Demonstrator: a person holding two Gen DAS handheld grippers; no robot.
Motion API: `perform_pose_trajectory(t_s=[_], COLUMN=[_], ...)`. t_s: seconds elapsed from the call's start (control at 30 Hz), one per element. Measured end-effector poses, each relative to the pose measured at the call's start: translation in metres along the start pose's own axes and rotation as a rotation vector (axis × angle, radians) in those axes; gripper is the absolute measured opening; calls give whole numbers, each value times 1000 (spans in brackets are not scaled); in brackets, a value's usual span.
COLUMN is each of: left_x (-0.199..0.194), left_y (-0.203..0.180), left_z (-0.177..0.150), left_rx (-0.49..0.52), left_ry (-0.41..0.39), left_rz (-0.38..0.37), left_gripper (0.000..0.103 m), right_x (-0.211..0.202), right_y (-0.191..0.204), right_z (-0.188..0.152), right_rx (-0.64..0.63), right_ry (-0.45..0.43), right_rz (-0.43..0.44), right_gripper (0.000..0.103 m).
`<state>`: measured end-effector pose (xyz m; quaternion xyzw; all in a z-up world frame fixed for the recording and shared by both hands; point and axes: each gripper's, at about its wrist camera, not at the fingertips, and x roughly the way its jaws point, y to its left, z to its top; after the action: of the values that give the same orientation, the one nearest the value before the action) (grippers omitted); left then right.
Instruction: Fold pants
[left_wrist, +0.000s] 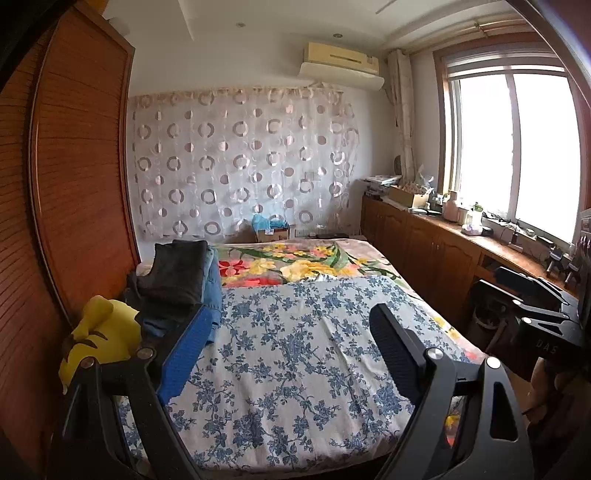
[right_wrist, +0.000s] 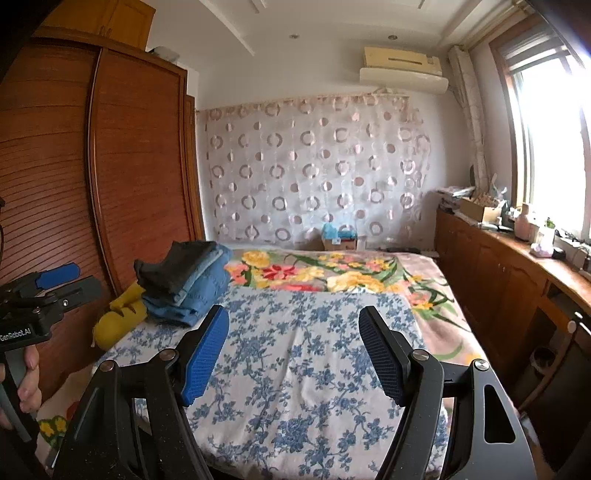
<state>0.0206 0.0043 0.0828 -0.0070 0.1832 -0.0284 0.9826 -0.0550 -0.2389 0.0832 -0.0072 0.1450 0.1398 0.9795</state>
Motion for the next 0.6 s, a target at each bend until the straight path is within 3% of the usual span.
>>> perform_pose_trajectory(t_s=[0.6], left_x=[-4], left_y=[3], left_z=[-1], left_rx=[-3], left_ry=[0], left_rz=[2], left_gripper=[88], right_x=[4], right_y=[0], right_z=[-3], right_rx=[0], right_ry=[-5], right_rz=[-8], right_gripper=[75])
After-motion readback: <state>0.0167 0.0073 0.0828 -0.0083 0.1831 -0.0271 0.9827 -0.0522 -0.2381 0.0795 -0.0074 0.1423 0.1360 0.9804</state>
